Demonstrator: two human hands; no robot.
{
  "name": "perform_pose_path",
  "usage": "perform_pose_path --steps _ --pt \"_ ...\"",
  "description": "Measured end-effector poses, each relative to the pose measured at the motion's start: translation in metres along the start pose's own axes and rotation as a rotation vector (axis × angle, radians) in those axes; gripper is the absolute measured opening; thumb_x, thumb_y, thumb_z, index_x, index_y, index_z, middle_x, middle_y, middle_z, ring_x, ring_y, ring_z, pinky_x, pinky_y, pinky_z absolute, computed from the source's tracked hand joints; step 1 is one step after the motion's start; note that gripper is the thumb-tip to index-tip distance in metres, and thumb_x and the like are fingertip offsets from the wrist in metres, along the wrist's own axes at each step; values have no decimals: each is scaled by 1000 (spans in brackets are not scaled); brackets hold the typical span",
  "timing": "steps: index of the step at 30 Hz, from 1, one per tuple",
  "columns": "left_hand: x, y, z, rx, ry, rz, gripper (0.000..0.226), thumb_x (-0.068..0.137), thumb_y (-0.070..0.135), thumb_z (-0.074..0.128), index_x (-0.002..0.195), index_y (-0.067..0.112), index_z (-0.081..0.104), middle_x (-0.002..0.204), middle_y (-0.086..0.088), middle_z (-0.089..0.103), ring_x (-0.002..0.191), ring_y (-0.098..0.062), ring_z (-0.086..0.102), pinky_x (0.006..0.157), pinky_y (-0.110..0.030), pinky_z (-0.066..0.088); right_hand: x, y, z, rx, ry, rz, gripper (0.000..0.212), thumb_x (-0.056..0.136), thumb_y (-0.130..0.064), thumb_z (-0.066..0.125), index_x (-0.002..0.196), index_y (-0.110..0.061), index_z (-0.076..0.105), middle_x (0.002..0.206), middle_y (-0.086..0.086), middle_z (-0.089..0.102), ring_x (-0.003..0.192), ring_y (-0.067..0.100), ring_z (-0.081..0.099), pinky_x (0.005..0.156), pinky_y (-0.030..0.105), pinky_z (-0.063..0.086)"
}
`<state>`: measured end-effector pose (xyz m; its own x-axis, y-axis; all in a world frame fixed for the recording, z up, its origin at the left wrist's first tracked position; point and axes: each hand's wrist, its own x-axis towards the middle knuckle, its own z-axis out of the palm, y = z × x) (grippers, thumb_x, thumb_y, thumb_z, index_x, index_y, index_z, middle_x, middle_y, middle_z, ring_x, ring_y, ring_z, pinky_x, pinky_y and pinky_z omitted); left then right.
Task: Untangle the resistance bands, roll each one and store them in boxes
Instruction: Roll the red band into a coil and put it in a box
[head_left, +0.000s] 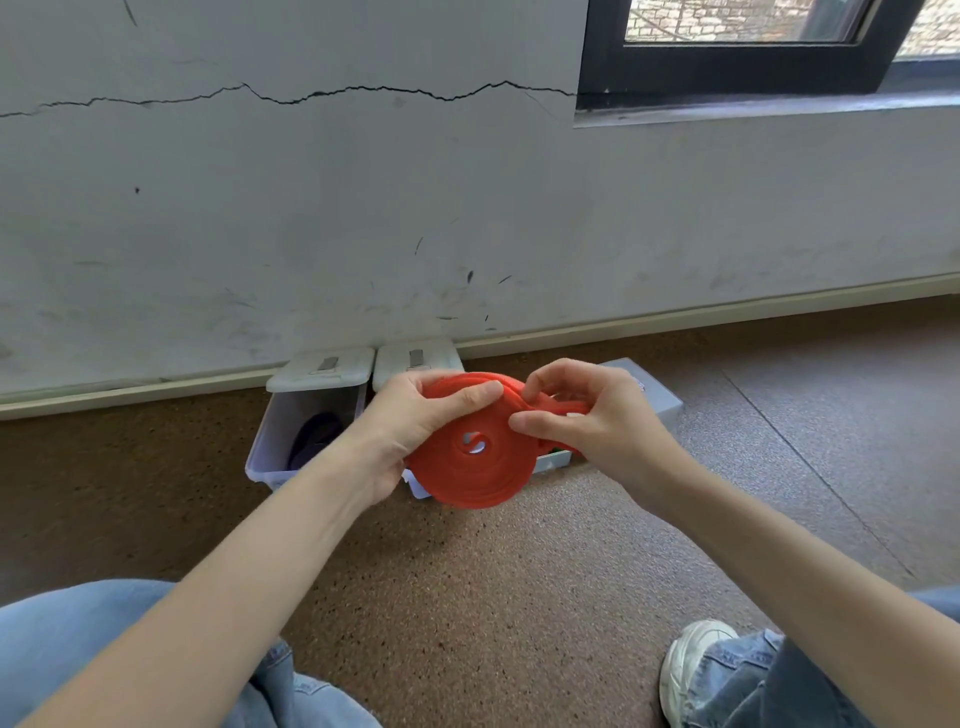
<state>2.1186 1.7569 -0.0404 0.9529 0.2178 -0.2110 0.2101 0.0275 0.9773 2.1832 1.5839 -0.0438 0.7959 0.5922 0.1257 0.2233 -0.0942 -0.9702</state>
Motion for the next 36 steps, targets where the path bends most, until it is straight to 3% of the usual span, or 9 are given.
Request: perform_pose_path --steps 3,8,10,13,19,23,30,33,36 --pt "-1 4 -3 47 -13 69 43 45 46 81 82 24 77 79 -4 75 68 -13 70 57 -23 53 -3 1 2 -84 -31 5 12 71 -15 78 75 -15 66 67 4 62 66 20 60 63 35 52" --pt "0 12 -7 -31 96 150 23 49 35 78 68 22 77 66 0 72 56 -8 65 53 -19 52 -4 -11 -6 125 -122 54 21 87 -24 57 93 -10 72 94 18 69 74 28 58 70 36 50" --pt "0 14 -6 -24 109 167 19 51 34 78 66 22 76 64 1 72 55 -7 64 52 -18 52 -2 -14 -8 85 -136 59 15 89 -5 55 91 -11 68 89 20 66 72 25 59 68 34 51" --pt "0 15 -3 -2 129 188 18 51 34 78 64 22 76 63 2 71 54 -6 64 51 -18 50 1 -12 -8 160 -130 118 17 87 9 50 90 -8 53 78 6 57 67 18 52 63 31 47" --pt "4 14 1 -74 226 218 10 58 27 80 63 19 75 62 1 71 54 -8 64 49 -18 50 -1 -7 -1 142 -65 91 11 87 1 58 95 -6 59 80 11 61 68 25 58 61 32 53" --pt "6 9 11 -212 284 121 9 67 18 78 73 14 73 63 -2 71 54 -11 65 50 -20 51 -3 1 6 84 67 9 7 88 -5 60 86 -12 59 82 21 65 73 31 63 62 35 54" --pt "2 6 15 -325 137 -65 26 70 20 74 91 6 72 68 -6 71 54 -16 66 53 -25 55 -6 9 2 -11 76 -53 15 93 -2 51 83 -12 56 67 9 63 57 28 61 53 45 54" --pt "1 5 17 -297 215 -46 18 70 17 76 84 7 71 64 -5 70 53 -15 65 49 -23 54 -8 11 6 -208 60 -115 15 94 -4 48 84 -16 48 59 18 57 49 31 56 48 47 49" --pt "2 5 22 -363 285 -11 7 73 13 75 76 8 70 58 -4 69 47 -13 64 45 -21 52 -9 12 10 -127 62 -88 11 97 -10 43 87 -14 46 61 10 53 49 24 54 47 45 51"
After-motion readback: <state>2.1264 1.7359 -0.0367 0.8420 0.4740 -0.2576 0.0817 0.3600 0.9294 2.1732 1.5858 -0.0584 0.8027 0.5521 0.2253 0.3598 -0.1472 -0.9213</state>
